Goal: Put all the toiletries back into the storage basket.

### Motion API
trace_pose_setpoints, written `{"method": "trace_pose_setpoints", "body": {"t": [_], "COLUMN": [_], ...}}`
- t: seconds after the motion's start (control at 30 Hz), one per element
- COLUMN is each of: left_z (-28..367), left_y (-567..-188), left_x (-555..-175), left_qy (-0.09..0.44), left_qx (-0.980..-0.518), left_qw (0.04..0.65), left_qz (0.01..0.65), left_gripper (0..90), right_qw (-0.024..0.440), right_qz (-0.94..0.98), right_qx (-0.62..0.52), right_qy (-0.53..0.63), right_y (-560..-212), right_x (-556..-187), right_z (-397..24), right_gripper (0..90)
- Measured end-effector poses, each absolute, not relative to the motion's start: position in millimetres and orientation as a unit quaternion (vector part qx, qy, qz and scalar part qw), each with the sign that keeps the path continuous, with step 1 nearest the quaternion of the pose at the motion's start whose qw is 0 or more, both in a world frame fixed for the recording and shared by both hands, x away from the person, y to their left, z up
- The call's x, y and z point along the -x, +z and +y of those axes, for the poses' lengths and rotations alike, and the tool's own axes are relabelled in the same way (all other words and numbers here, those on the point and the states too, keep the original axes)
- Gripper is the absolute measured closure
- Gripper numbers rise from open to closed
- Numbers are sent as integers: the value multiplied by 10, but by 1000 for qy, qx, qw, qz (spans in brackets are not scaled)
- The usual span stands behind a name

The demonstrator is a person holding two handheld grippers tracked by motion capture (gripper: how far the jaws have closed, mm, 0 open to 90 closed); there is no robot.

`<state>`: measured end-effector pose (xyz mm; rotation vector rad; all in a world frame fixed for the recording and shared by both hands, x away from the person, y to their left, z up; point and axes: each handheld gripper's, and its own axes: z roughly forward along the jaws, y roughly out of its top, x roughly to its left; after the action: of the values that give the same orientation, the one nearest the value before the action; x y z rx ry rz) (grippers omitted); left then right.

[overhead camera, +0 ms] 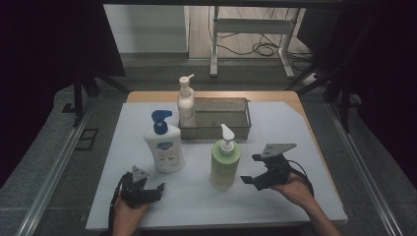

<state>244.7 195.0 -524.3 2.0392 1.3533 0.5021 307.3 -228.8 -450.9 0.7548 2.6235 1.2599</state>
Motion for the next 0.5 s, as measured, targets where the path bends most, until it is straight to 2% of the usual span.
{"method": "trace_pose_setpoints", "body": {"t": [0.5], "left_z": [1947], "left_y": [-5244], "left_x": [-2447], "left_qy": [191], "left_qx": [-773], "left_qw": [318], "left_qz": [515], "left_gripper": [130], "right_qw": [55], "right_qz": [875], "right_qx": [-219], "right_qy": [429], "right_y": [-4423], "right_x": [-2995], "right_z": [-2049], "right_gripper": [80]}}
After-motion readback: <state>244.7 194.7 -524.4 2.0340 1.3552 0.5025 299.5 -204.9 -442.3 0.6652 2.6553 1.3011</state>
